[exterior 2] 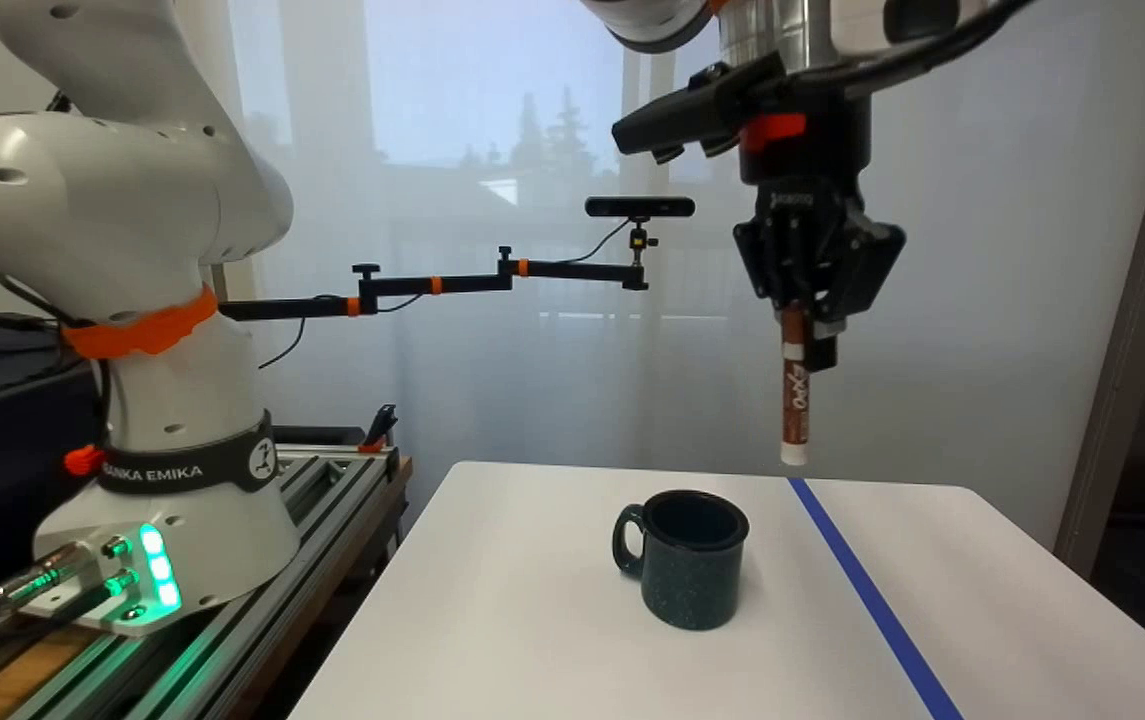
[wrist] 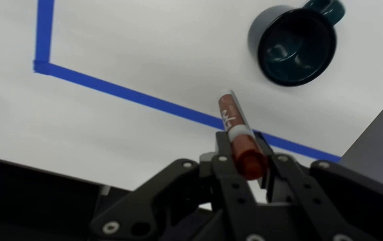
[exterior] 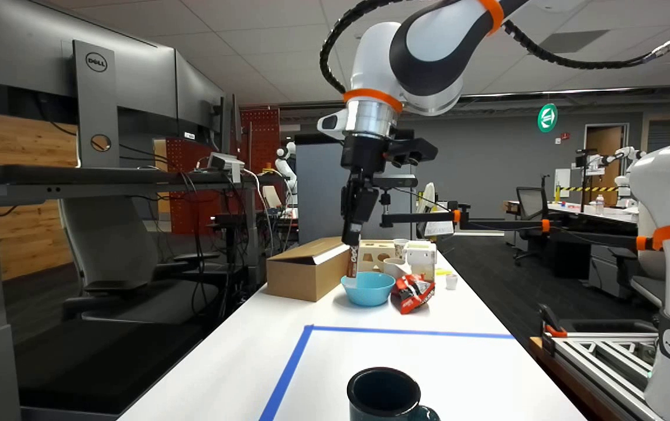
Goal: Remove the marker from the mug cup and place it on the table
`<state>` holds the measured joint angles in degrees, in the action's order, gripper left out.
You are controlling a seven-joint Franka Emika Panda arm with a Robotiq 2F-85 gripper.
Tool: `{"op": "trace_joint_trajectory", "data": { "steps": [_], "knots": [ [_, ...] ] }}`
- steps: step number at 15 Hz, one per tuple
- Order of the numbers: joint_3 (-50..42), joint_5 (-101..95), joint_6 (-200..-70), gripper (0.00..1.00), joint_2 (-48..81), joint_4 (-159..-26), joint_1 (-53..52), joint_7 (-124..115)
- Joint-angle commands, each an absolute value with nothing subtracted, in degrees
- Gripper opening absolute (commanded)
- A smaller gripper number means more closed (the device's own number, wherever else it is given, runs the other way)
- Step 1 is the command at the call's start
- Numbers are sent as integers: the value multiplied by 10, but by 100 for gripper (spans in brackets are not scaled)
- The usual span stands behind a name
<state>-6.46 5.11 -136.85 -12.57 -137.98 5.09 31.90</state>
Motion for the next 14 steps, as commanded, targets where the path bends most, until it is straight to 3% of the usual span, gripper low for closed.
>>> {"op": "trace_joint_trajectory", "data": {
  "steps": [1,7,14],
  "knots": [
    [-97,65,-1473,5,-116,-1388,47,319],
    [-121,213,-1678,5,-34,-1455,-8,464],
    [-85,532,-1707,5,54,-1427,-18,753]
  ]
}}
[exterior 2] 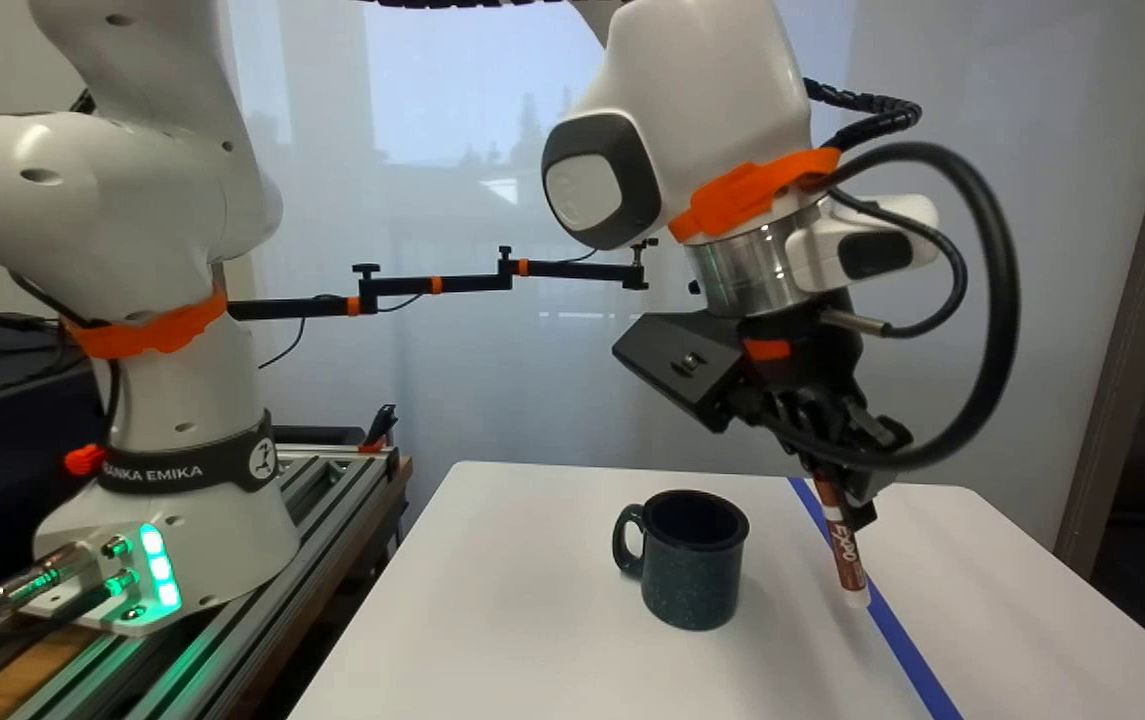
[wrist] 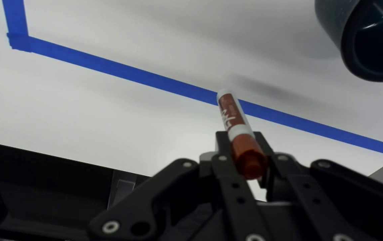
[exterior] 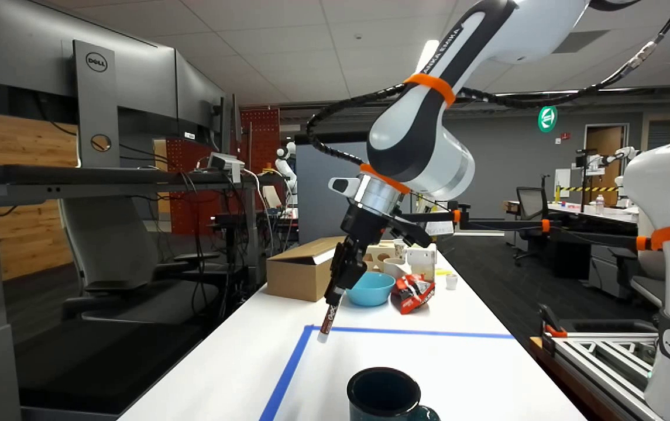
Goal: Remove the marker from the mug cup and place it on the table
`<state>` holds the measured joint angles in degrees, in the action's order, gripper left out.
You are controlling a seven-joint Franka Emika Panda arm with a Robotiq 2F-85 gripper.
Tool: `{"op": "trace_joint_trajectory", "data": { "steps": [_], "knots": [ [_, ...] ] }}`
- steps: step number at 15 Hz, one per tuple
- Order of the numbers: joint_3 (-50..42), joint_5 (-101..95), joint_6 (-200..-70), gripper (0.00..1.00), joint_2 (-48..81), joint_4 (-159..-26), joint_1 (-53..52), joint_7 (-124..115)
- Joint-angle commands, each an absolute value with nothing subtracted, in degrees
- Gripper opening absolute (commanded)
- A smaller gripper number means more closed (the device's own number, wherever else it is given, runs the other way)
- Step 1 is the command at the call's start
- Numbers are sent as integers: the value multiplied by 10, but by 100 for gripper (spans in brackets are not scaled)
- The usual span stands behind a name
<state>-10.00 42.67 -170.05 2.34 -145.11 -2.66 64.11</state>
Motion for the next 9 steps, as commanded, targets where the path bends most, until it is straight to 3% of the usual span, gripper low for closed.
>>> {"op": "trace_joint_trajectory", "data": {
  "steps": [1,9],
  "knots": [
    [-81,568,-1703,5,66,-1420,-11,796],
    [-72,784,-1675,5,202,-1361,60,1065]
  ]
}}
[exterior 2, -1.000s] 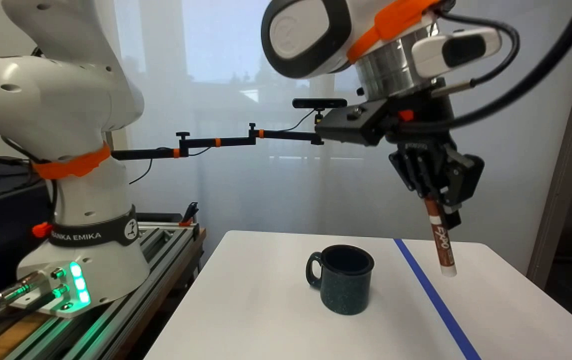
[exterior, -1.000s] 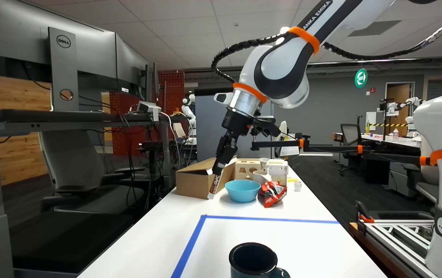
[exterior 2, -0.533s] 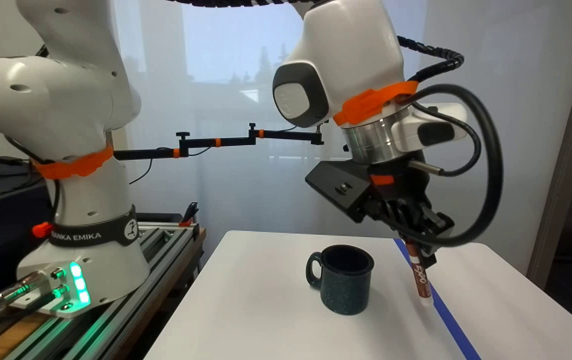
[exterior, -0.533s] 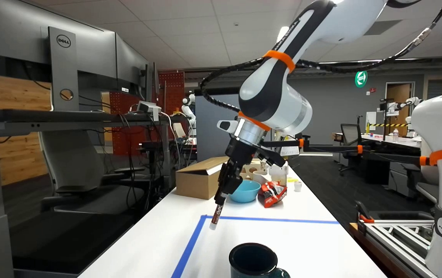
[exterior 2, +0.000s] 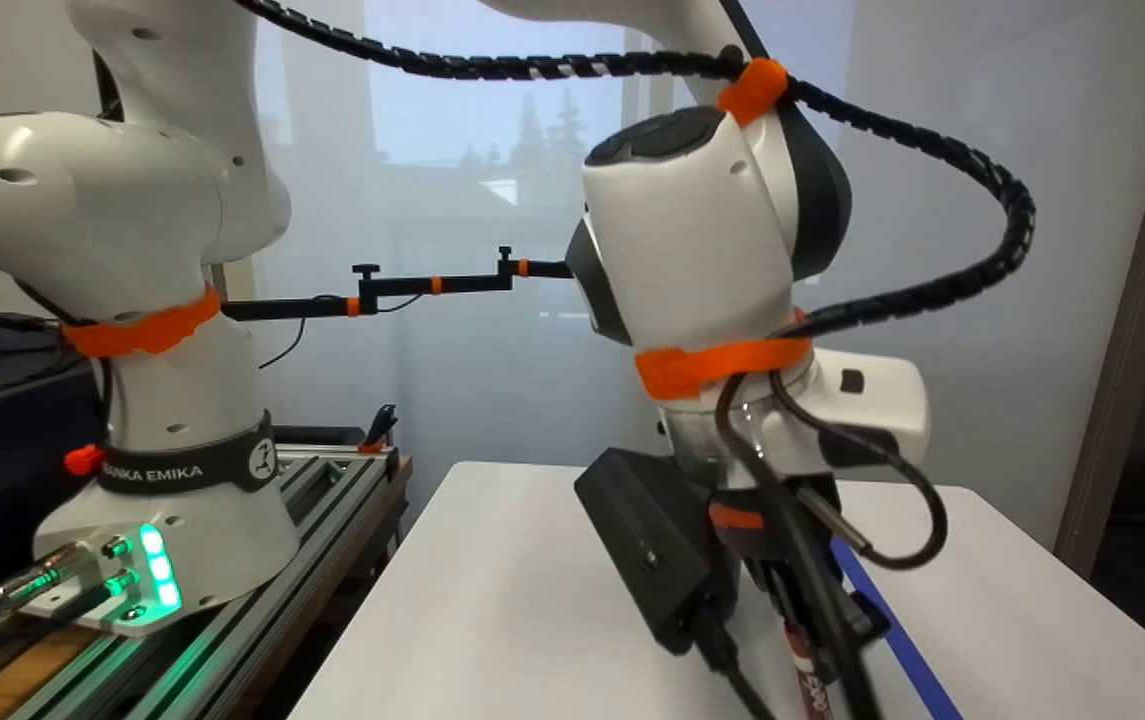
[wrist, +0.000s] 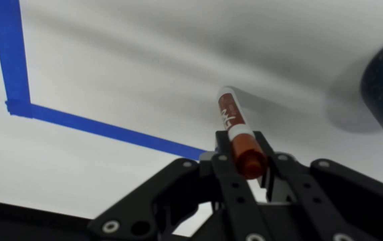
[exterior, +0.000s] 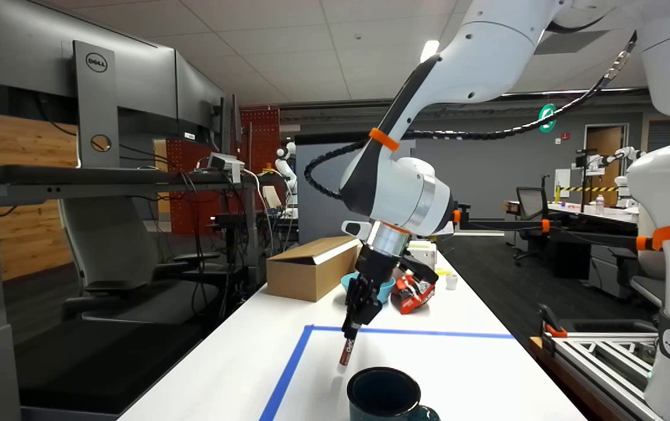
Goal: Remove the marker from the mug cup and place it on the table
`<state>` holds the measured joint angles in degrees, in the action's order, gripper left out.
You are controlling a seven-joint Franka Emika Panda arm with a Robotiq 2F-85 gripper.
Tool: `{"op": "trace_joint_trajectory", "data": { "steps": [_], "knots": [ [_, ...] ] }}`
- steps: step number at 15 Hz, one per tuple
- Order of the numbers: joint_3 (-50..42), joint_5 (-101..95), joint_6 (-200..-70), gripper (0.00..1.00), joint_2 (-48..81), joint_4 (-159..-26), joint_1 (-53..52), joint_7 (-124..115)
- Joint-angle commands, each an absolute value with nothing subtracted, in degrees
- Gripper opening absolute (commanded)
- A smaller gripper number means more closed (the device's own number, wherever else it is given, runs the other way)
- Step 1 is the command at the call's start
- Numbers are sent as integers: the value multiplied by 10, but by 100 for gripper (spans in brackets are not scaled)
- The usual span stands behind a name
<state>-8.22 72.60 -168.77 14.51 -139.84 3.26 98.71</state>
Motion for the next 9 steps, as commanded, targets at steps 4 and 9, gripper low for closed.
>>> {"op": "trace_joint_trajectory", "data": {
  "steps": [4,9],
  "knots": [
    [-71,814,-1668,5,227,-1343,75,1115],
    [-79,793,-1675,5,223,-1368,72,1106]
  ]
}}
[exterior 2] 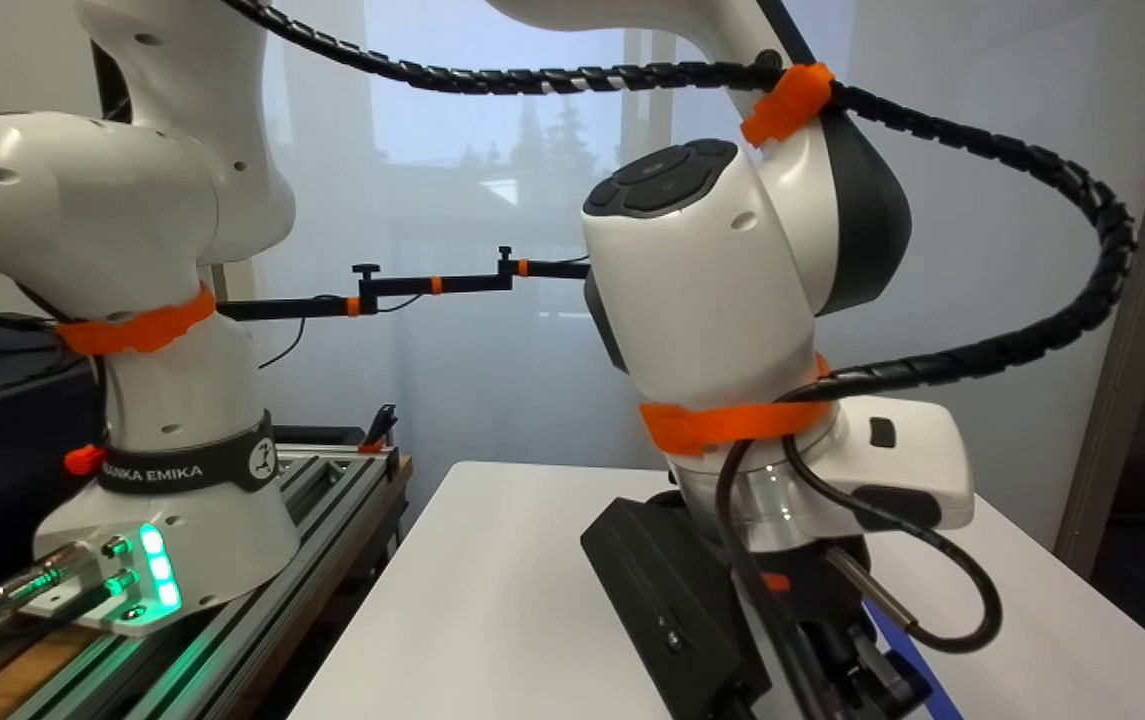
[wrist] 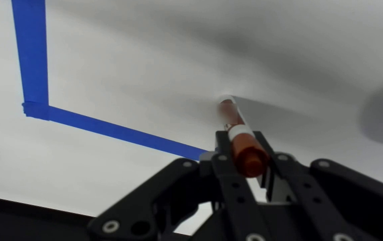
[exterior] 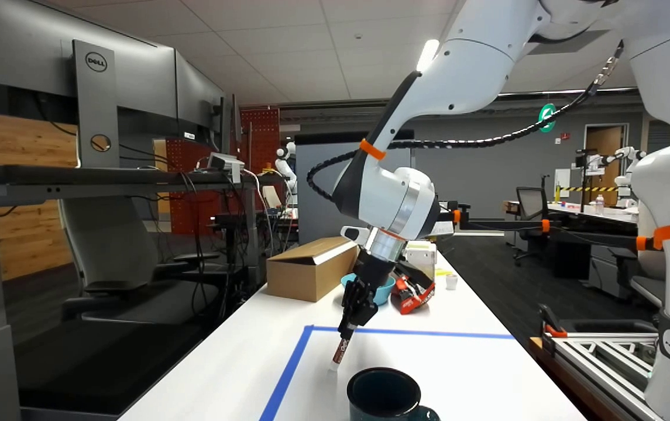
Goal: Remove the marker from the mug cup and place it on the table
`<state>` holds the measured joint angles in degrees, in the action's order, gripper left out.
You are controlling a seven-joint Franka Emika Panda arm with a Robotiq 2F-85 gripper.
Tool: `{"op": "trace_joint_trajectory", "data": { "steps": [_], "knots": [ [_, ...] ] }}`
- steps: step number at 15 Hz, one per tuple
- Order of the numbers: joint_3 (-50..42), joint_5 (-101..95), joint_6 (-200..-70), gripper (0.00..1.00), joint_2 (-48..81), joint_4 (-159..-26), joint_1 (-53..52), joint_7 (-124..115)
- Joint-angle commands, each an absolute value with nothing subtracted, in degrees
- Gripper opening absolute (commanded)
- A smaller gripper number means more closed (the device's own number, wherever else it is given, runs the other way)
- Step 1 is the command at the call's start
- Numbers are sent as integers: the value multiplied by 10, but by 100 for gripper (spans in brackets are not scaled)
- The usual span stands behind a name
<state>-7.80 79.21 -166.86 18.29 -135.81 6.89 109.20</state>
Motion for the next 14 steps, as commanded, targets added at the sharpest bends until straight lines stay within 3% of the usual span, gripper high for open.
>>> {"op": "trace_joint_trajectory", "data": {
  "steps": [1,9,10,11,14],
  "knots": [
    [-82,787,-1679,5,224,-1372,71,1099],
    [-101,751,-1713,5,287,-1381,53,1054],
    [-103,742,-1716,45,284,-1384,50,1049],
    [-106,727,-1718,47,284,-1387,45,1033],
    [-129,655,-1720,67,255,-1417,6,953]
  ]
}}
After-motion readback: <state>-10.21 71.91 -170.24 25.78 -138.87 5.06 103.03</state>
